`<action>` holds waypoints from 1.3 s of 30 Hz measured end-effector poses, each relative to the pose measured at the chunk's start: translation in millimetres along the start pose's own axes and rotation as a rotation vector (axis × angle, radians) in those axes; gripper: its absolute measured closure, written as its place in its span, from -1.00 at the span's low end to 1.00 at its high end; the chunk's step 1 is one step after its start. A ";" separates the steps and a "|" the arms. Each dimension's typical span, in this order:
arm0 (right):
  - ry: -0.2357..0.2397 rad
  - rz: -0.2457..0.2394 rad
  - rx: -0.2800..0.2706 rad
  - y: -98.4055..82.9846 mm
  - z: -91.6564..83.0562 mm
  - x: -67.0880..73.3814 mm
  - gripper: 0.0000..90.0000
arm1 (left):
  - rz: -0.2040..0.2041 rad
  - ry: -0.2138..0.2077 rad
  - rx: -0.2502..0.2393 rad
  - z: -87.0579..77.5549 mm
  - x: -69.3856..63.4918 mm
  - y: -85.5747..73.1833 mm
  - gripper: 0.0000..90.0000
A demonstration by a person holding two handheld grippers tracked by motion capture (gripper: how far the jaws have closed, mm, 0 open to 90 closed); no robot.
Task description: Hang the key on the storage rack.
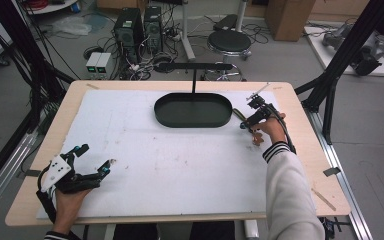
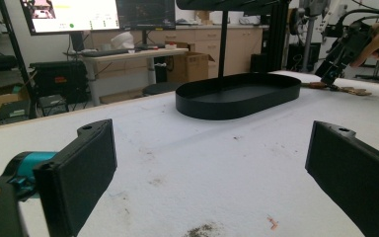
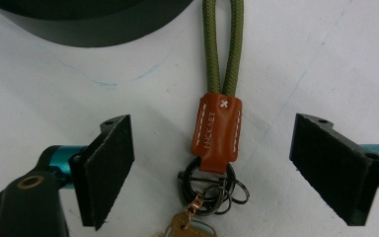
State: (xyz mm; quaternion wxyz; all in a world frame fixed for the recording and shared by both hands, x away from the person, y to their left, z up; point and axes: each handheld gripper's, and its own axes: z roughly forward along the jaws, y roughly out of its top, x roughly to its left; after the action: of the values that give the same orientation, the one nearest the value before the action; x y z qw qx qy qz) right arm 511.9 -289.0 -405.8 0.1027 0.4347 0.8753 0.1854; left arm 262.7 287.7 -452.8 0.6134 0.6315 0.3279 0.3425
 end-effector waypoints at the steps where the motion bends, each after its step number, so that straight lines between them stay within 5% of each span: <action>1: -0.004 0.003 0.004 0.0 -0.4 0.0 -0.57 | 0.000 0.000 0.000 0.0 0.0 0.0 -0.87; 25: 0.002 0.020 0.025 2.1 4.6 -0.9 0.43 | -0.003 0.001 -0.001 -0.4 0.3 -0.1 -0.87; 39: -0.037 0.009 0.054 3.2 2.9 3.8 0.68 | -0.001 0.001 -0.002 -0.5 0.1 -0.1 -0.87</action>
State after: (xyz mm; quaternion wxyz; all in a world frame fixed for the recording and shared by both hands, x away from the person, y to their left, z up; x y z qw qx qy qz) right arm 513.0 -283.6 -407.1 0.1062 0.4444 0.8761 0.1541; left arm 262.3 288.0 -452.9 0.6142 0.6306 0.3282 0.3427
